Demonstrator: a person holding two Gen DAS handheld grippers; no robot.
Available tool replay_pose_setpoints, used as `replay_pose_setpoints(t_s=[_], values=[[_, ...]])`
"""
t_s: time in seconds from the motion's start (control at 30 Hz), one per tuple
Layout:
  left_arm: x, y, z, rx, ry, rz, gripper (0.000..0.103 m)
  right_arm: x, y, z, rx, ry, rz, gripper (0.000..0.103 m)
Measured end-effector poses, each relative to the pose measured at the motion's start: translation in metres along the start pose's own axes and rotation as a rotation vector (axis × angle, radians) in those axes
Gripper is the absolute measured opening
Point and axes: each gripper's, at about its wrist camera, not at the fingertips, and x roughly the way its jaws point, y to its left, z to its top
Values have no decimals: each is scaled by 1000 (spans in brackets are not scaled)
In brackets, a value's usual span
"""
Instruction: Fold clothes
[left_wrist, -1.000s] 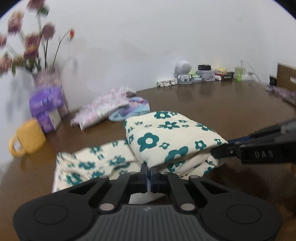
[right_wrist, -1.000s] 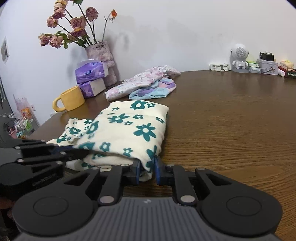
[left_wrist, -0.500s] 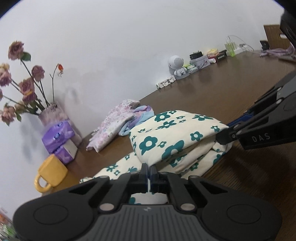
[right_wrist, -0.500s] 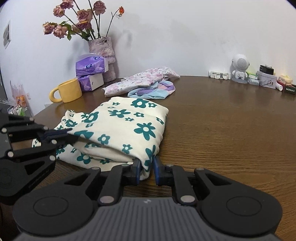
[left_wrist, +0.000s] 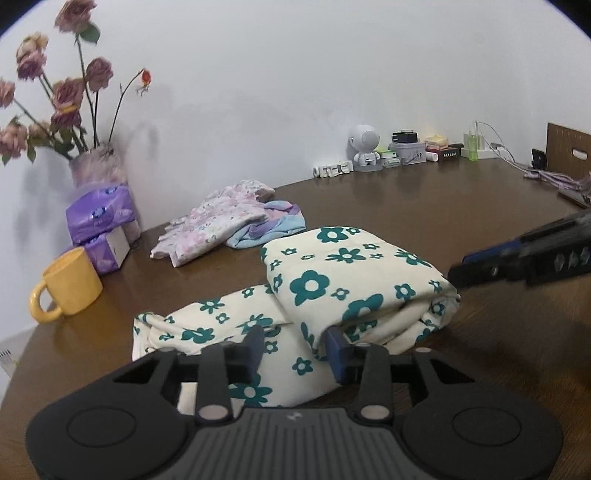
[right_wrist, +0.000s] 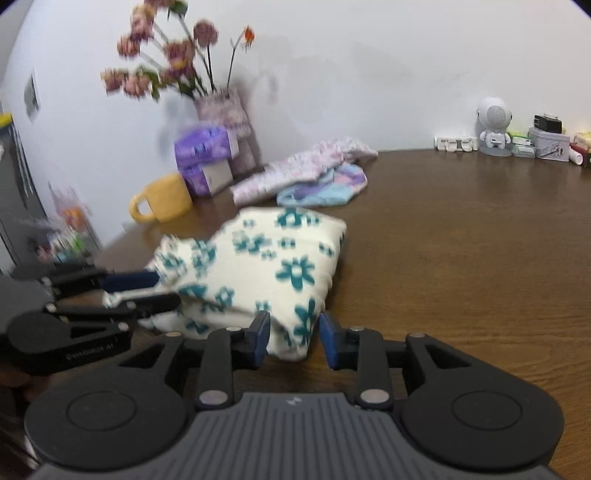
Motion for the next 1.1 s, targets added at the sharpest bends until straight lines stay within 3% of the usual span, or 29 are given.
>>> replay_pose_setpoints(t_s=[0.13,0.23,0.37,0.4,0.43,0.47,0.57,0.7,0.8,0.93,1.1], values=[[-2,3,9,-65,-32,-69,37,2,-5,15,32,-35,21,31],[-5,5,16,-120,-68,-129,45,11,-7,27,44,-51,8,32],[6,0,33,-89,-86,-85,41,37,0,38,13,-27,-12,32],[14,-1,34,-81,-60,-91,37,43,2,39,3,-13,-15,31],[21,-1,35,-72,-33,-98,26,49,4,38,-8,4,-21,30],[28,-2,33,-68,-1,-112,23,52,6,35,-19,15,-26,30],[33,-3,29,-33,21,-115,23,58,9,32,-45,37,-32,30],[34,7,44,-70,-7,-144,24,59,1,49,-30,35,11,29],[48,12,54,-74,-1,-144,23,72,-6,65,-20,63,41,20],[68,11,47,-62,46,-149,23,95,-8,62,-16,133,42,18],[64,15,52,-70,16,-155,24,95,-9,58,-15,101,47,18]])
